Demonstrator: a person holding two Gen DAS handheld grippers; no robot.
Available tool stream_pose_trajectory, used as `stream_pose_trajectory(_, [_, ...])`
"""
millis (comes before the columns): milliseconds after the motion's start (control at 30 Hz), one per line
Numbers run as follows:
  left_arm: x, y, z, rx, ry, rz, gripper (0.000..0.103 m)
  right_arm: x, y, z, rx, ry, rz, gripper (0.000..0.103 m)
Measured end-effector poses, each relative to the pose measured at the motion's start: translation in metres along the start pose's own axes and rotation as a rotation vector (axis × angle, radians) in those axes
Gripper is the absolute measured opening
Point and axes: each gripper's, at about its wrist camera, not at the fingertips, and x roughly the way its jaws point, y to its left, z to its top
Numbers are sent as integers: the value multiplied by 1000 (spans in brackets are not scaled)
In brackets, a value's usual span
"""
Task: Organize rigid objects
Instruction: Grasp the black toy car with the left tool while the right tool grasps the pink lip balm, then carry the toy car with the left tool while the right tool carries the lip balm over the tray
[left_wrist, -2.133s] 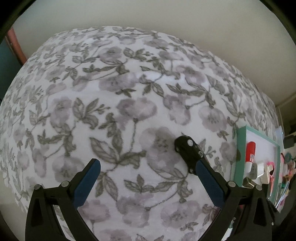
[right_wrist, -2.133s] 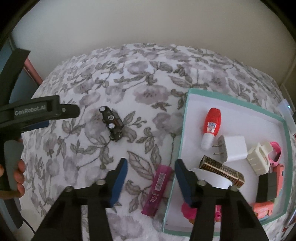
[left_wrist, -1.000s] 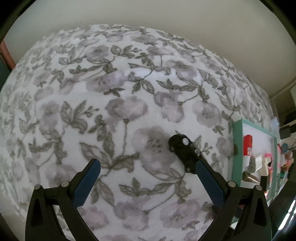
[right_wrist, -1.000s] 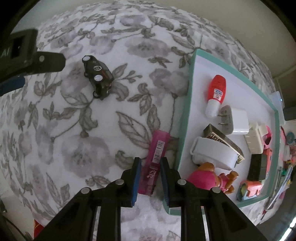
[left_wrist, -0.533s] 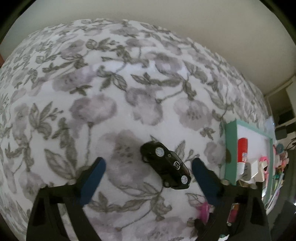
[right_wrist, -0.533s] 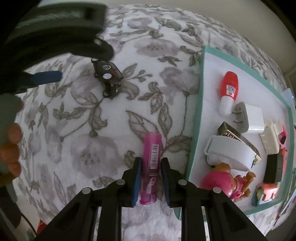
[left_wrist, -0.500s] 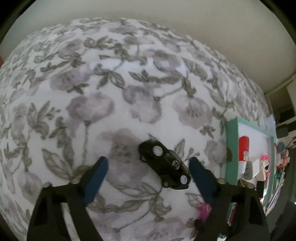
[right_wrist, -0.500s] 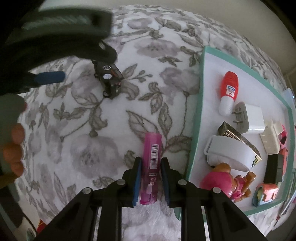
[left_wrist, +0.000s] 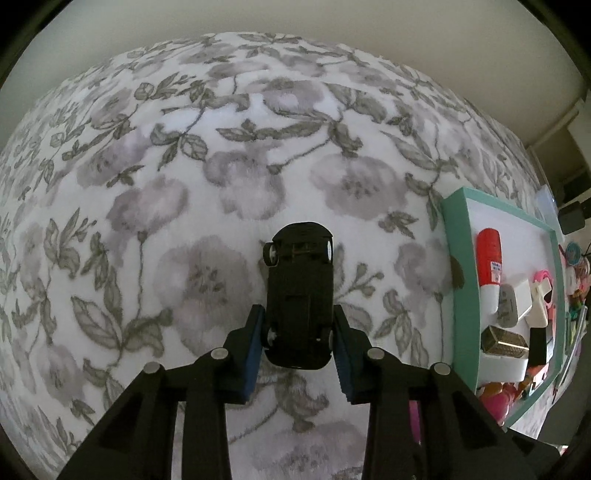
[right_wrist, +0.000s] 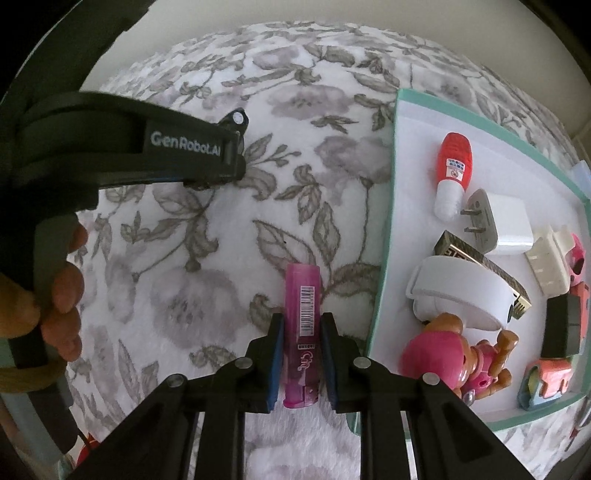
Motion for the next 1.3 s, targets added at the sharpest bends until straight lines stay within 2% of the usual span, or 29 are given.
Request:
stream_pose_trajectory(300, [-14, 1, -13, -6, -1, 26, 36, -31, -19, -20, 30, -46, 60, 20])
stream_pose_trajectory(433, [-33, 7, -27, -9, -19, 18, 36, -53, -33, -27, 67, -81, 108, 20])
stream_pose_trajectory(600, [-64, -4, -32, -8, -77, -30, 36, -83, -44, -34, 100, -134, 155, 20])
stream_pose_trajectory(767, [-94, -21, -38, 36, -148, 13, 36, -111, -63, -45, 147, -192, 194, 20])
stream_pose_trajectory(1100, [-124, -44, -43, 55, -235, 20, 36, -130, -87, -52, 201, -260, 210, 20])
stream_pose_trajectory(1300, [-128, -64, -45, 73, -256, 7, 36, -134, -102, -48, 224, -290, 186, 20])
